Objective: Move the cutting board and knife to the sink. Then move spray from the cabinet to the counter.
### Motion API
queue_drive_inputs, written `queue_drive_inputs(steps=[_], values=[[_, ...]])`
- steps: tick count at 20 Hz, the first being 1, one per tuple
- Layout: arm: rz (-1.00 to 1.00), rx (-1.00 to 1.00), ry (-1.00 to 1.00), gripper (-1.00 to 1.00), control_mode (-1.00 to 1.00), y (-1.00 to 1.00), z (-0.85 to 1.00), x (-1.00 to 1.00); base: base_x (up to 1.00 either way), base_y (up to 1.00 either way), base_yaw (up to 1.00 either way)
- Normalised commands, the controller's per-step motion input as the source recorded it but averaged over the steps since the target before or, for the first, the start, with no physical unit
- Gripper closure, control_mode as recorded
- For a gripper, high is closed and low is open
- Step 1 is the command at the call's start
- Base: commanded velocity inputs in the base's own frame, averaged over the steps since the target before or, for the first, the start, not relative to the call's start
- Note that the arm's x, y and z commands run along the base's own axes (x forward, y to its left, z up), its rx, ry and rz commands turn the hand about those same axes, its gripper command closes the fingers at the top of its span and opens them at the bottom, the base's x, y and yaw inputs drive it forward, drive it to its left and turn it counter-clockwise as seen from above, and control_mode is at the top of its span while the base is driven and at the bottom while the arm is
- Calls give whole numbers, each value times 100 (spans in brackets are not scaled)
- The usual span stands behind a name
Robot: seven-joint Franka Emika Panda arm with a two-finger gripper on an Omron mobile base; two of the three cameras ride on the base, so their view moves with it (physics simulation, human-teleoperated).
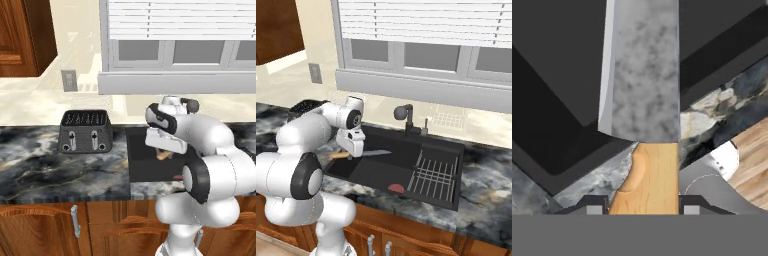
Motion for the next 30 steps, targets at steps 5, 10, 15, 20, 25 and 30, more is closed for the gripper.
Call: queue_drive_inputs(steps=[5, 10, 15, 20, 25, 30], values=[[-6, 0, 8, 100, -100, -13, -33, 39, 0, 0, 0], [-8, 0, -1, 100, -100, -9, -31, 6, 0, 0, 0], [-9, 0, -2, 100, -100, 0, -35, 9, 0, 0, 0], [-9, 0, 0, 100, -100, 0, -32, 13, 0, 0, 0], [-7, 0, 0, 100, -100, -3, -29, 23, 0, 0, 0], [-5, 0, 0, 100, -100, -3, -23, 29, 0, 0, 0]])
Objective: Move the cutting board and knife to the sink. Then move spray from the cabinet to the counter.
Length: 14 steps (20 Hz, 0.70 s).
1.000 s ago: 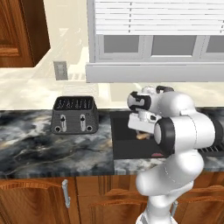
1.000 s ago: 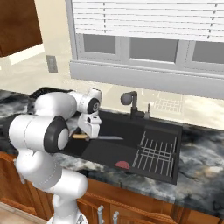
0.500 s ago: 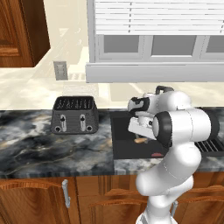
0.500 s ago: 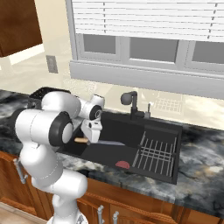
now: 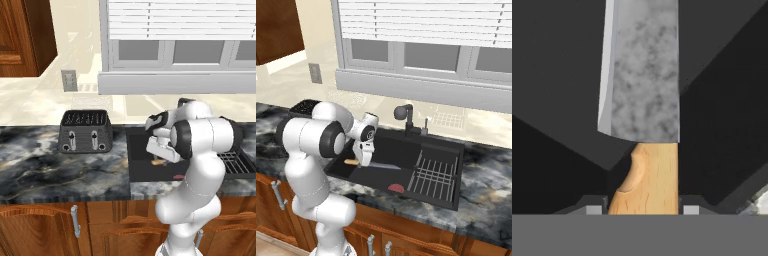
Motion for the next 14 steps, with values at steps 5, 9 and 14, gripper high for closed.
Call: queue_drive_inputs(steps=[5, 9, 14], values=[[-3, 0, 0, 100, -100, -4, -25, 29, 0, 0, 0], [-2, 0, 0, 100, -100, -1, -31, 32, 0, 0, 0], [0, 0, 0, 100, -100, 0, -30, 31, 0, 0, 0]])
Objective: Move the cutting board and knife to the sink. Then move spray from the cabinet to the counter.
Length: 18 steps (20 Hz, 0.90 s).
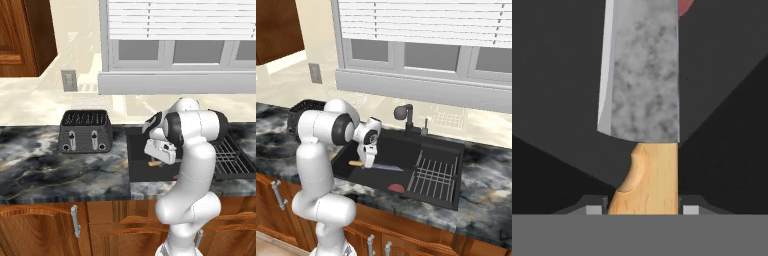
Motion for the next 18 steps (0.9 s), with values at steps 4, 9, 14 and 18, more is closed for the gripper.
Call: queue_drive_inputs(steps=[4, 9, 14, 18], values=[[0, 0, 0, 100, -100, 0, -29, 28, 0, 0, 0], [0, 0, 0, 100, -100, 0, -26, 23, 0, 0, 0], [0, 0, 0, 100, -100, -7, -18, 12, 0, 0, 0], [0, 0, 0, 100, -100, -9, -18, 10, 0, 0, 0]])
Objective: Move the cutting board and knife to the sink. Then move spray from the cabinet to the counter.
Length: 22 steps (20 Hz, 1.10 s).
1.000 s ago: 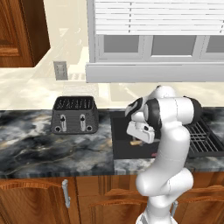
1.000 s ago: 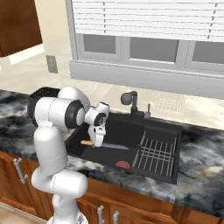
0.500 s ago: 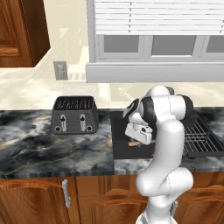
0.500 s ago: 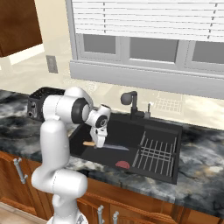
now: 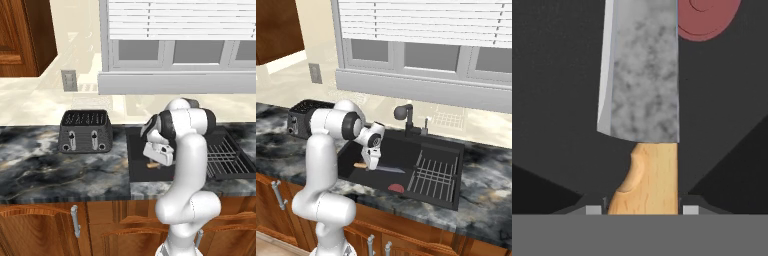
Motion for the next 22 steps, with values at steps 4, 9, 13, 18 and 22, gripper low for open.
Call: queue_drive_inputs(steps=[4, 9, 13, 18, 22], values=[[0, 0, 0, 100, -100, -8, -19, 13, 0, 0, 0], [0, 0, 0, 100, -100, -8, -20, 13, 0, 0, 0], [0, 0, 0, 100, -100, -3, -24, 21, 0, 0, 0], [0, 0, 0, 100, -100, 0, -27, 35, 0, 0, 0], [0, 0, 0, 100, -100, 0, -24, 35, 0, 0, 0]])
